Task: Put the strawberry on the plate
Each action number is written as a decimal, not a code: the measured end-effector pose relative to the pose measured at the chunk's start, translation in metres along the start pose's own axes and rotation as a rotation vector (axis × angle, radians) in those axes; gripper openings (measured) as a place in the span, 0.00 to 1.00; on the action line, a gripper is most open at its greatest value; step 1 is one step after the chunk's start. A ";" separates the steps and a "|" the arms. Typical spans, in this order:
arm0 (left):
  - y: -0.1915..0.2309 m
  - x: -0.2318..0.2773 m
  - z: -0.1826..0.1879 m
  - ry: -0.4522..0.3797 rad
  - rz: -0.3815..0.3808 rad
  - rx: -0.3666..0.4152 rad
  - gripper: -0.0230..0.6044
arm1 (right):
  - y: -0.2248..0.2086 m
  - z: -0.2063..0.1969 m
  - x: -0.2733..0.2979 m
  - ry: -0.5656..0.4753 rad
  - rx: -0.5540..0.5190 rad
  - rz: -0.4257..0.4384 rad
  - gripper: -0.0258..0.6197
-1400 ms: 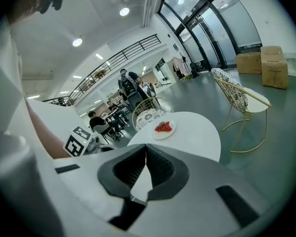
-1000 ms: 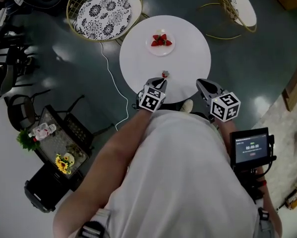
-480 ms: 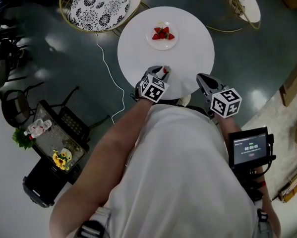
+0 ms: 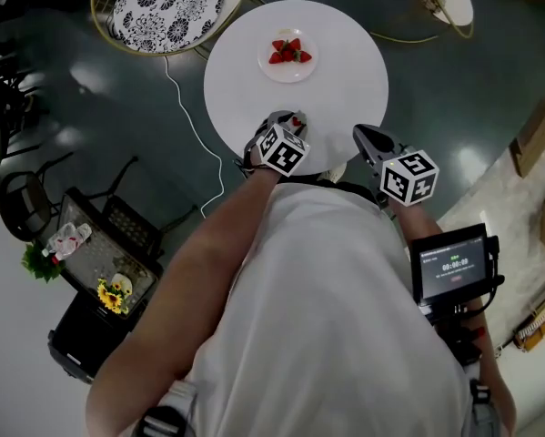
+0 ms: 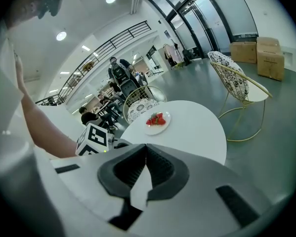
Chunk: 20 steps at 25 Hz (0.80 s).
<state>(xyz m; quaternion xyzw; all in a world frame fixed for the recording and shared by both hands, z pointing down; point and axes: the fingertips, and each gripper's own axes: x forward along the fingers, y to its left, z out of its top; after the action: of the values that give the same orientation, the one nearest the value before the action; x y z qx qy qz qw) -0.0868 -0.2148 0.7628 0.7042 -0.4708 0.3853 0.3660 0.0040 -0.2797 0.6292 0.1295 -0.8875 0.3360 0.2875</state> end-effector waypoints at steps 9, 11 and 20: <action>0.008 0.008 0.000 0.024 -0.007 -0.011 0.27 | -0.009 -0.003 0.001 0.004 0.021 -0.014 0.05; 0.006 0.005 0.001 0.020 -0.007 -0.010 0.26 | -0.009 -0.002 -0.002 0.000 0.020 -0.017 0.05; 0.012 -0.014 0.018 -0.076 0.018 -0.112 0.26 | -0.007 0.003 -0.003 -0.002 0.007 -0.009 0.05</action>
<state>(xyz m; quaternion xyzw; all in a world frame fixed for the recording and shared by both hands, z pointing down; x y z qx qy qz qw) -0.0983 -0.2290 0.7440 0.6925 -0.5114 0.3345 0.3834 0.0083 -0.2872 0.6292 0.1349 -0.8861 0.3375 0.2877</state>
